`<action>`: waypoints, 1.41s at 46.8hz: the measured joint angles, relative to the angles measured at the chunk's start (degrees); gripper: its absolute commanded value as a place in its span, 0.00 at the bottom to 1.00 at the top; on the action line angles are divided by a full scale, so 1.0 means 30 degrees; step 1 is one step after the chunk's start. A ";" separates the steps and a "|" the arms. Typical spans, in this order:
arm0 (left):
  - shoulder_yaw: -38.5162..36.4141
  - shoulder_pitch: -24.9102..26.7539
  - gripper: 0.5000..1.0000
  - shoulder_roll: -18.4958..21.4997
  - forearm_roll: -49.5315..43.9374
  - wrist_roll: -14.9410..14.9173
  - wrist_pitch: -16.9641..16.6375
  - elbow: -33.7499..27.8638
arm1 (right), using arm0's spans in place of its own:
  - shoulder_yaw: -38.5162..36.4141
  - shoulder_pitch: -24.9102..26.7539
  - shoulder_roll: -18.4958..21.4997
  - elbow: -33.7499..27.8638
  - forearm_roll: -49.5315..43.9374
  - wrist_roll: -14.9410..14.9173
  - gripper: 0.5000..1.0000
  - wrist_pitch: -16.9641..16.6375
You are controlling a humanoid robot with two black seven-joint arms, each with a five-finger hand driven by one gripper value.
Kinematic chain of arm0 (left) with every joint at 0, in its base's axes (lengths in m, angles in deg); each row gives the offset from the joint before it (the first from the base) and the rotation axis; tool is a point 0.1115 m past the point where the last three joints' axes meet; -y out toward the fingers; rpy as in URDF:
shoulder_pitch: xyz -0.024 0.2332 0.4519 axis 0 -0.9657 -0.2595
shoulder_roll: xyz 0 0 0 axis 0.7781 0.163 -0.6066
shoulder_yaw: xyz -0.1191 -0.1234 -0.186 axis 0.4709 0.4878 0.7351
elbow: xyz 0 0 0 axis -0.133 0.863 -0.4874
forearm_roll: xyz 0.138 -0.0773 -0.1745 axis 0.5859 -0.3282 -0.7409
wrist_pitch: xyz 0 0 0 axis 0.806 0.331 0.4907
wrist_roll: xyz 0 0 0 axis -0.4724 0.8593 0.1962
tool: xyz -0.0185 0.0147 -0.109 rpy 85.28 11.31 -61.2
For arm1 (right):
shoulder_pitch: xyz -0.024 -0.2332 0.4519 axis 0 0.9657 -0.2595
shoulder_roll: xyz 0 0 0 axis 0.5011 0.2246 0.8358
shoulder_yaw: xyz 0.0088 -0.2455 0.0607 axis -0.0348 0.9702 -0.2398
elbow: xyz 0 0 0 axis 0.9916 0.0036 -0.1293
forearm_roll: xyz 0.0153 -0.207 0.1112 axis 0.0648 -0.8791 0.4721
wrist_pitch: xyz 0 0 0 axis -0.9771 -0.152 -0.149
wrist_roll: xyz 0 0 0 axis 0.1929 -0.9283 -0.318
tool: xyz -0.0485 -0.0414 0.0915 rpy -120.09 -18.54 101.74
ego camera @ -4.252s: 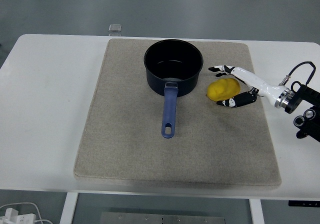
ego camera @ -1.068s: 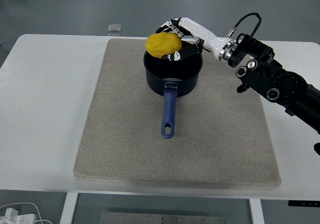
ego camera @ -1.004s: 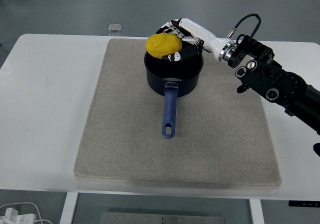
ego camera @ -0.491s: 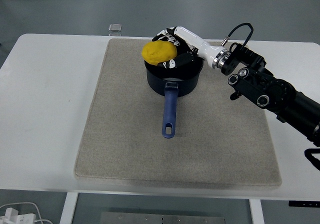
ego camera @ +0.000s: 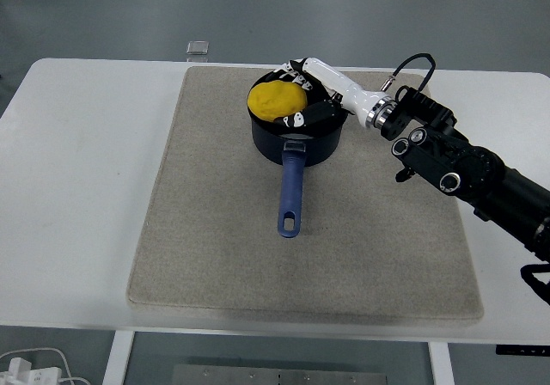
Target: Put the potato in the blue pot
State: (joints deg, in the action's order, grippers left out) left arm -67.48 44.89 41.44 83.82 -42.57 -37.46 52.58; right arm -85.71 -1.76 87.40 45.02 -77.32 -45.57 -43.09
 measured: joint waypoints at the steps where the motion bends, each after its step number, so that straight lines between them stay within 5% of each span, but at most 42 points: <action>1: 0.0000 0.0000 1.00 0.0000 0.0000 0.0000 0.0000 0.0004 | 0.0000 0.0015 -0.0004 0.0000 0.0000 0.0000 0.00 0.0000; 8: -0.0004 -0.0002 1.00 0.0000 0.0000 0.0000 0.0000 0.0020 | -0.0023 0.0035 -0.0072 0.0000 0.0000 0.0000 0.00 0.0005; 16: -0.0028 -0.0001 1.00 0.0000 0.0000 0.0000 0.0000 0.0023 | -0.0056 0.0034 -0.0077 -0.0010 0.0010 0.0009 0.15 0.0047; 25: -0.0029 0.0000 1.00 0.0000 0.0000 0.0000 0.0000 0.0023 | -0.0057 0.0031 -0.0080 -0.0046 0.0022 0.0070 0.52 0.0045; 36: -0.0006 -0.0007 1.00 0.0000 0.0000 -0.0002 0.0000 0.0051 | -0.0085 0.0031 -0.0179 -0.0057 0.0031 0.0117 0.80 0.0020; 53: 0.0001 -0.0008 1.00 0.0000 -0.0009 -0.0001 -0.0001 0.0084 | -0.0115 -0.0003 -0.0537 -0.0057 0.0239 0.0263 0.85 0.0004; 66: 0.0001 -0.0014 1.00 0.0000 -0.0009 -0.0002 -0.0001 0.0105 | -0.0045 -0.0188 -0.1120 -0.0057 0.4227 0.0293 0.85 -0.0200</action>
State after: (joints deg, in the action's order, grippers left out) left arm -67.48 44.84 41.44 83.79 -42.57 -37.47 52.90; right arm -85.85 -2.32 84.04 44.85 -64.64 -44.69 -43.69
